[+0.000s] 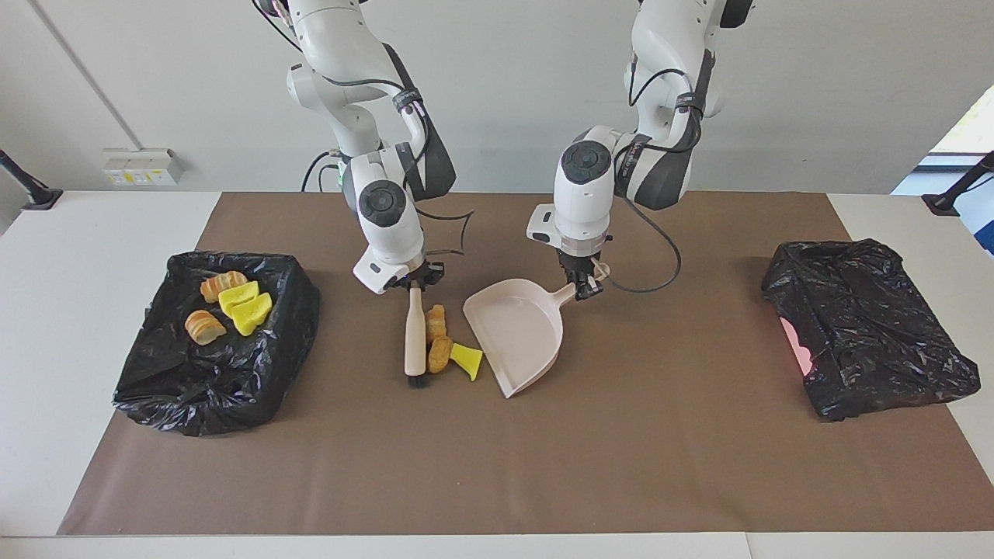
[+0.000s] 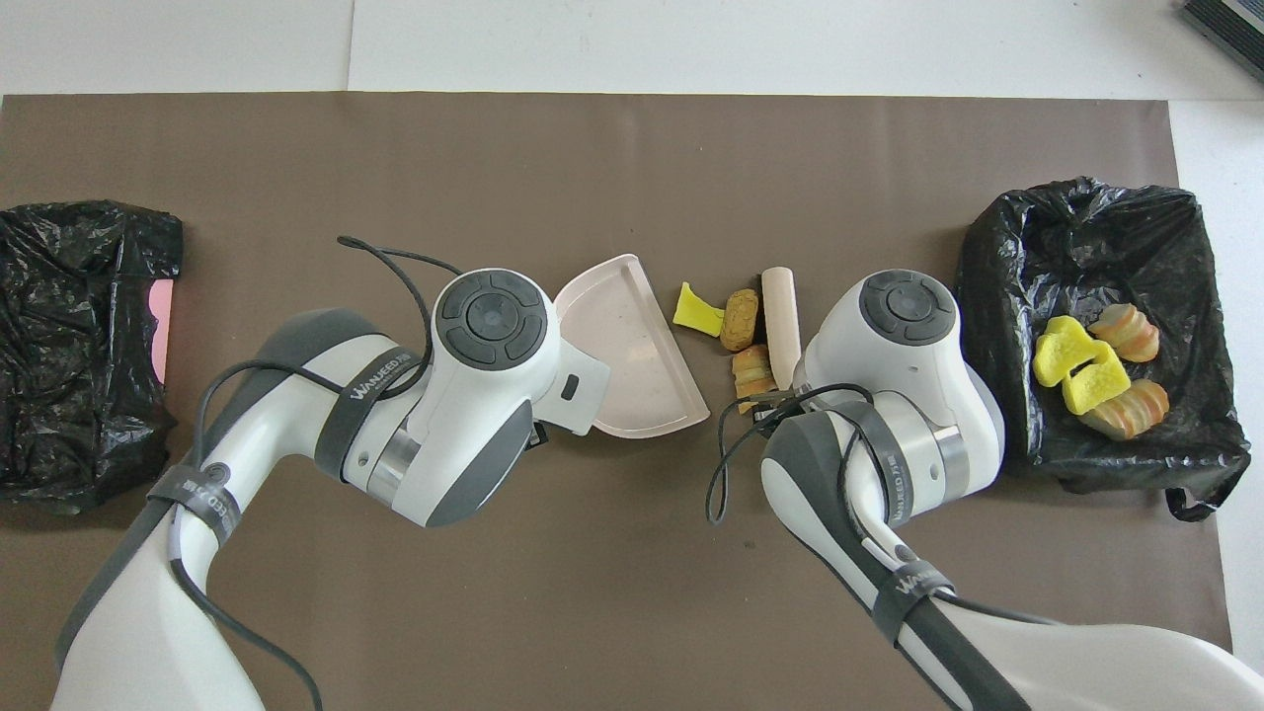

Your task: Sweep and dump trash in bin

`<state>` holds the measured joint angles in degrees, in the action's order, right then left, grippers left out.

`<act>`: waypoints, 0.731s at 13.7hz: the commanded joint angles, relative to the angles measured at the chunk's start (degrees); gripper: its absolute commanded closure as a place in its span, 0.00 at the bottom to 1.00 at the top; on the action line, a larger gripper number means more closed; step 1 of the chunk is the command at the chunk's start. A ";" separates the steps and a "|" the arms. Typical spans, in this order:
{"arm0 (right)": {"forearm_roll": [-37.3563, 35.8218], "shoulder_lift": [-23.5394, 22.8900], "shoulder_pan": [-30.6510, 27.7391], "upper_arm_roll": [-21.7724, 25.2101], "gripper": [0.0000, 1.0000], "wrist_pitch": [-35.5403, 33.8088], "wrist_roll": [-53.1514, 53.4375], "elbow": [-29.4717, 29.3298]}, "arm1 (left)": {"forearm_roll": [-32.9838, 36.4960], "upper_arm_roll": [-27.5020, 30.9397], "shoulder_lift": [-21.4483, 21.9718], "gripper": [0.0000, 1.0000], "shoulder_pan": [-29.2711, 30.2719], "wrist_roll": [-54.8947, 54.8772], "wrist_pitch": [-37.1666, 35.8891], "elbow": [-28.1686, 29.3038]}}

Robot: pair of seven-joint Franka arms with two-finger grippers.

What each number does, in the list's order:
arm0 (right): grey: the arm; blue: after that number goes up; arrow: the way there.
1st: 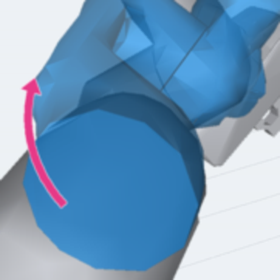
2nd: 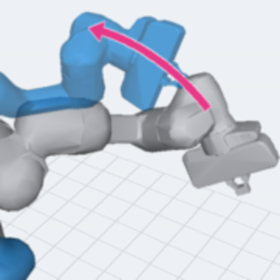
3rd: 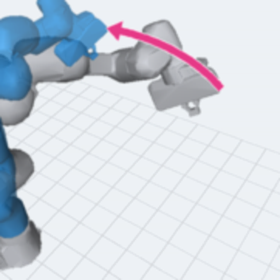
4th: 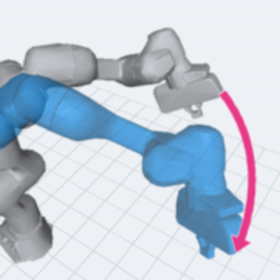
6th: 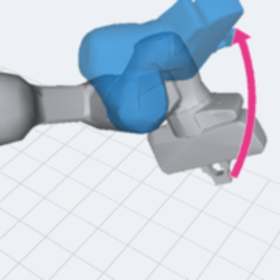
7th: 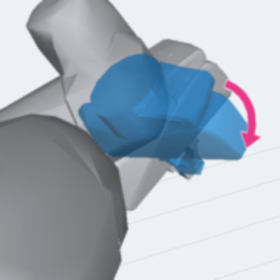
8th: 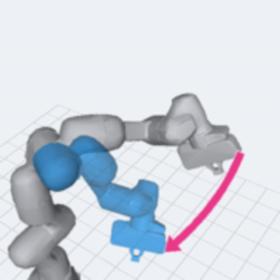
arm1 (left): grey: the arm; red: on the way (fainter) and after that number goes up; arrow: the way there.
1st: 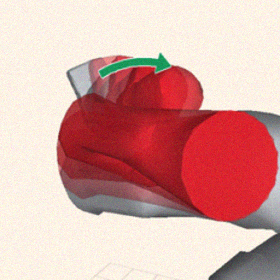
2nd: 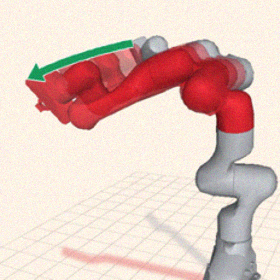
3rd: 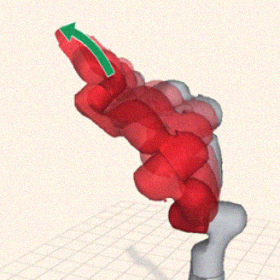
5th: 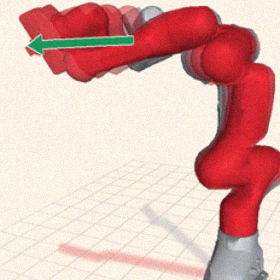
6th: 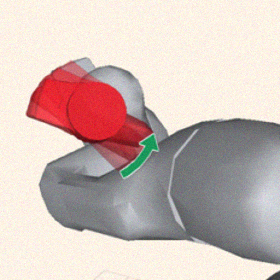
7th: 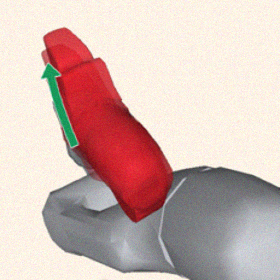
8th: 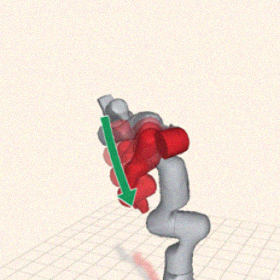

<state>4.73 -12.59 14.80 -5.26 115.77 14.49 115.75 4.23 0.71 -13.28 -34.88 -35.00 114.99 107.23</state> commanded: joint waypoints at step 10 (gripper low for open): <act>-12.21 -3.84 -0.21 -0.80 1.00 -5.47 -5.60 -3.77 | -0.80 0.09 4.49 1.00 -0.54 -6.83 4.28 7.29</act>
<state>-7.87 -15.11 13.56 -4.99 110.23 10.71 112.38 4.23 0.44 -11.05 -34.96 -39.82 117.44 111.42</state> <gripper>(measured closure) 0.740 0.678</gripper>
